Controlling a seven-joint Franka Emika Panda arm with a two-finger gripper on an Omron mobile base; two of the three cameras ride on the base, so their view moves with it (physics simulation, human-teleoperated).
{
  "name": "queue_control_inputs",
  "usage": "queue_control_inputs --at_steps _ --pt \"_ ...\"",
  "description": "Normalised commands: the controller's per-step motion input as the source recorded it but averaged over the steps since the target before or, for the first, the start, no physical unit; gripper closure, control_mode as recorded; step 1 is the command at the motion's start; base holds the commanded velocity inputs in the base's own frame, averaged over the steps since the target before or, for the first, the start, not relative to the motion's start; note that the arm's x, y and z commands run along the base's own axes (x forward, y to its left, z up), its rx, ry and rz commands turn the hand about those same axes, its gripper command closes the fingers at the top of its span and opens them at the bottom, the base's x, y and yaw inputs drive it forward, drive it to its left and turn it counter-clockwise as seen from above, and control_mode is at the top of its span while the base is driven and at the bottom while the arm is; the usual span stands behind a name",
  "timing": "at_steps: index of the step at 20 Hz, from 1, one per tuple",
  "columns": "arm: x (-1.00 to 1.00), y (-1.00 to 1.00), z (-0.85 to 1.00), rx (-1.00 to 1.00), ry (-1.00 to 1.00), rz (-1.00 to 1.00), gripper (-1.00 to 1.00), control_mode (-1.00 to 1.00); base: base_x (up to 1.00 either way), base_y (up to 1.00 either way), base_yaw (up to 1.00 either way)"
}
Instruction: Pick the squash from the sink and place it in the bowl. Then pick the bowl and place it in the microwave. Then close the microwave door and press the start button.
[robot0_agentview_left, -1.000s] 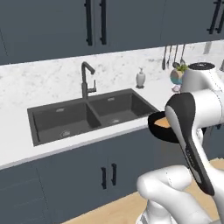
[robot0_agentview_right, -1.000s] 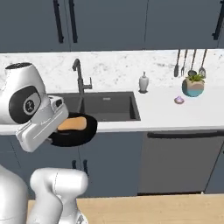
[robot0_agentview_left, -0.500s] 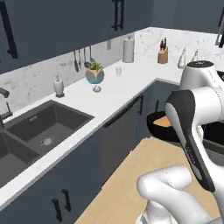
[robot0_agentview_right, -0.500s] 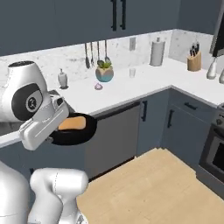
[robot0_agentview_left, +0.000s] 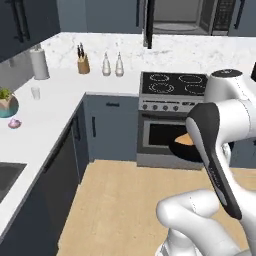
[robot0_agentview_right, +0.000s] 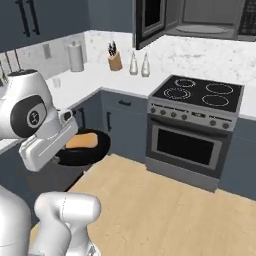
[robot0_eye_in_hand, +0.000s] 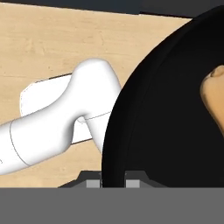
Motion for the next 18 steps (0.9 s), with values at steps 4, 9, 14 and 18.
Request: queue_control_inputs --at_steps 4,9,14,18 --pt "0.00 0.00 0.00 0.00 0.00 0.00 1.00 1.00 0.52 -0.56 -0.52" --pt "0.00 0.00 0.00 0.00 0.00 0.00 1.00 1.00 0.97 -0.50 -0.31" --pt "0.00 0.00 0.00 0.00 0.00 0.00 1.00 1.00 1.00 -0.20 -0.30" --pt "0.00 0.00 0.00 0.00 0.00 0.00 1.00 1.00 0.99 0.02 -0.27"
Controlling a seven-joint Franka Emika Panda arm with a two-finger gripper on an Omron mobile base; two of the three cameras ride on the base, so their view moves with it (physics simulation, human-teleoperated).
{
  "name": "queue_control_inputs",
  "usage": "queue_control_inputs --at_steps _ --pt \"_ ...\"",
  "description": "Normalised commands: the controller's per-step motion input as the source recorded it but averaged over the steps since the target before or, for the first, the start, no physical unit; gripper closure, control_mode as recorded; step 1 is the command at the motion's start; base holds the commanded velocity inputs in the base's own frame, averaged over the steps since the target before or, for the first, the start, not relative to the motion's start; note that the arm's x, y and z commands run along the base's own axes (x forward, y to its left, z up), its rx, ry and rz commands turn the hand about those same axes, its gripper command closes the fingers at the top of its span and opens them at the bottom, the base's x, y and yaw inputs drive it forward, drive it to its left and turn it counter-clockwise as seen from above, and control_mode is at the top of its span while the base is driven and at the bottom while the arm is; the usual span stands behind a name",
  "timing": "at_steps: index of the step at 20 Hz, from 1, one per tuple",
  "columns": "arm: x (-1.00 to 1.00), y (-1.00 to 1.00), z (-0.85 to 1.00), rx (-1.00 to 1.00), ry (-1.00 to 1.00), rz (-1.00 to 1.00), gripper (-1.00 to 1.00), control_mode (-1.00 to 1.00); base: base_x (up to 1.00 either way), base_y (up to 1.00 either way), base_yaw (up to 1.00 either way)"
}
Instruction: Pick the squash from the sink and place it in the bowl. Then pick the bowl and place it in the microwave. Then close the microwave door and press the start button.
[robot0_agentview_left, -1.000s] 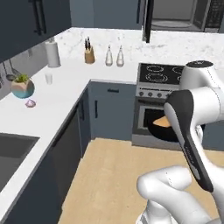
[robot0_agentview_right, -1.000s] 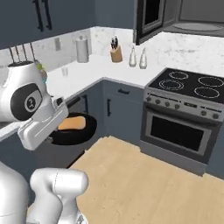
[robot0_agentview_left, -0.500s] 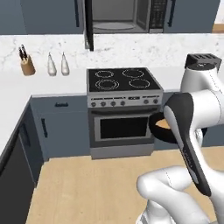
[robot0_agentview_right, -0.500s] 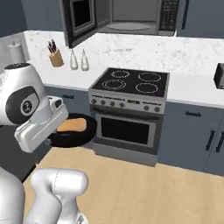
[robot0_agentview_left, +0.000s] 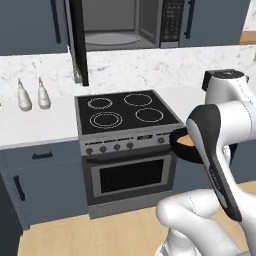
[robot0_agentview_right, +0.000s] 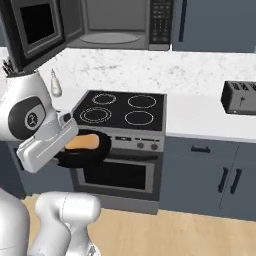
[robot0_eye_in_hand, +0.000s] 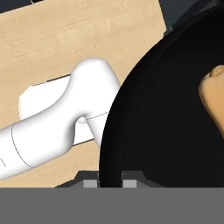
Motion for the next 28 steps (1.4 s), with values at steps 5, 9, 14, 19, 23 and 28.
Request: queue_control_inputs --at_steps 5,9,14,19,23,28 --pt "0.00 0.00 0.00 0.00 0.00 0.00 1.00 1.00 0.84 0.32 -0.14" --pt "0.00 0.00 0.00 0.00 0.00 0.00 1.00 1.00 0.72 0.35 -0.01" --pt "0.00 0.00 0.00 0.00 0.00 0.00 1.00 1.00 0.53 0.17 0.04" --pt "0.00 0.00 0.00 0.00 0.00 0.00 1.00 1.00 0.71 0.18 0.04" --pt "0.00 0.00 0.00 0.00 0.00 0.00 1.00 1.00 0.51 0.22 0.08" --pt "-0.01 0.01 0.33 0.01 -0.13 0.06 1.00 -1.00 0.08 0.05 0.08"
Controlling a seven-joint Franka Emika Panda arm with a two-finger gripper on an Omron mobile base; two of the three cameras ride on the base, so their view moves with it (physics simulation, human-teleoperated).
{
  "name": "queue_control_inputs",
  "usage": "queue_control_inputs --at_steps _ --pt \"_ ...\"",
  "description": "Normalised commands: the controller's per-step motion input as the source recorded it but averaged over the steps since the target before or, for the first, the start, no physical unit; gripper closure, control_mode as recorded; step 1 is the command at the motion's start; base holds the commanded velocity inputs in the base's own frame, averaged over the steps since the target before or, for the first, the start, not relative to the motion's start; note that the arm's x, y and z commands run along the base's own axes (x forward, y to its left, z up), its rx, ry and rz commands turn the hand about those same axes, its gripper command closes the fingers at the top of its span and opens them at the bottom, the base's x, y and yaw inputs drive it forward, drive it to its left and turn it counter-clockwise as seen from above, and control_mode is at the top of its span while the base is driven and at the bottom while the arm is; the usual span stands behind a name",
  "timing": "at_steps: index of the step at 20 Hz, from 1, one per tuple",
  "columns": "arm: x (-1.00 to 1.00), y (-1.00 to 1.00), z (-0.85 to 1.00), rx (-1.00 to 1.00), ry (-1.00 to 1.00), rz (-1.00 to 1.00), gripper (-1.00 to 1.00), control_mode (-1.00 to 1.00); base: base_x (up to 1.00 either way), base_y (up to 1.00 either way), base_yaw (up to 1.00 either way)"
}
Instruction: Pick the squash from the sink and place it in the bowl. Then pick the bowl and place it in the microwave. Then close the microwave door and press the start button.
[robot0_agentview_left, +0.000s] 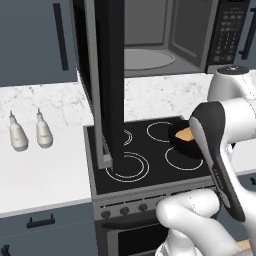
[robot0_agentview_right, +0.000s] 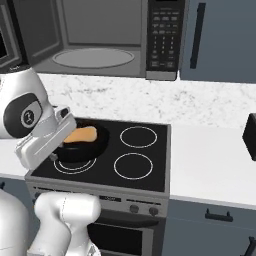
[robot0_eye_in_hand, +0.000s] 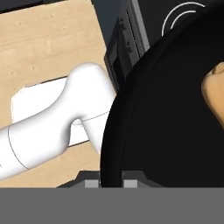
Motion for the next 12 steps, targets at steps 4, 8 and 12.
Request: queue_control_inputs --at_steps 4,8,12 --pt "0.43 0.06 1.00 0.00 -0.38 0.14 1.00 -1.00 0.00 0.00 0.00" --pt "0.57 0.06 1.00 0.00 -0.46 0.10 1.00 -1.00 0.00 0.00 0.00" --pt "0.95 0.29 0.94 0.00 -0.27 0.04 1.00 -1.00 0.00 0.00 0.00"
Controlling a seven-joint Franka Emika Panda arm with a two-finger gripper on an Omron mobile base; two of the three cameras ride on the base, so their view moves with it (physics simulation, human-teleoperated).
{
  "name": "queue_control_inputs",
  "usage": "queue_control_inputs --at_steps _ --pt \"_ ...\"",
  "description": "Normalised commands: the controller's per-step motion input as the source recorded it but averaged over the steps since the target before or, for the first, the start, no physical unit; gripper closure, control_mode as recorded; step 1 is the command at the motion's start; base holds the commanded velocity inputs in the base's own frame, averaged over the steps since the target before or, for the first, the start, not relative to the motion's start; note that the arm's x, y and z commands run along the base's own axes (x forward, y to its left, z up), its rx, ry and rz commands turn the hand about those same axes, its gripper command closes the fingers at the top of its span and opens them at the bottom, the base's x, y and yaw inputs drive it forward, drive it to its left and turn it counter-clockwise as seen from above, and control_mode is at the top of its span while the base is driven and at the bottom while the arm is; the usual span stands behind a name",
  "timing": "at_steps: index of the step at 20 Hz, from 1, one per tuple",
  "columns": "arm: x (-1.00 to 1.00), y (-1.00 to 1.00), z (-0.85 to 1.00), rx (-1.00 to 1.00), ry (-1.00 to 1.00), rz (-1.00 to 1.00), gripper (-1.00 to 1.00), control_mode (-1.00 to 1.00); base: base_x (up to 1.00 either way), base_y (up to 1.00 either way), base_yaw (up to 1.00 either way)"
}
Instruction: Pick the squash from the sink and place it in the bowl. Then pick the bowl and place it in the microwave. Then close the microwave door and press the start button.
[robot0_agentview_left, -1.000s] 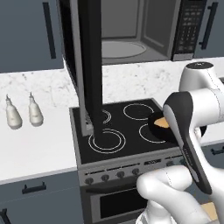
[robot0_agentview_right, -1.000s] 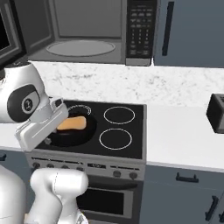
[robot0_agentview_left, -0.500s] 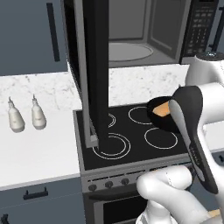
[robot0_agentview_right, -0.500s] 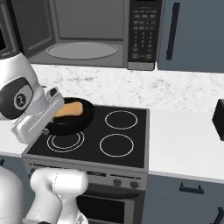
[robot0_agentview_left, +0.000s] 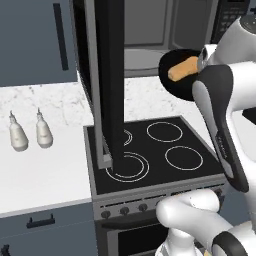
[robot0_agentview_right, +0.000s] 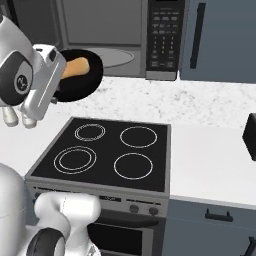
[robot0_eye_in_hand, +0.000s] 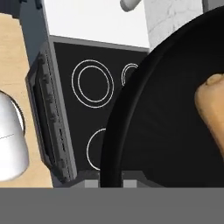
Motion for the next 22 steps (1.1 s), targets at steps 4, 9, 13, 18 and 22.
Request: queue_control_inputs --at_steps 4,9,13,18,22 --pt "1.00 0.39 0.51 0.00 -0.03 0.01 1.00 -1.00 0.00 0.00 0.00" --pt "1.00 0.08 0.08 0.02 0.00 0.00 1.00 -1.00 0.00 0.00 0.00" --pt "1.00 0.00 0.01 0.02 0.02 0.00 1.00 -1.00 0.00 0.00 0.00" --pt "1.00 0.00 -0.02 0.00 0.07 0.01 1.00 -1.00 0.00 0.00 0.00" --pt "0.98 0.00 -0.11 0.00 0.00 0.09 1.00 -1.00 0.00 0.00 0.00"
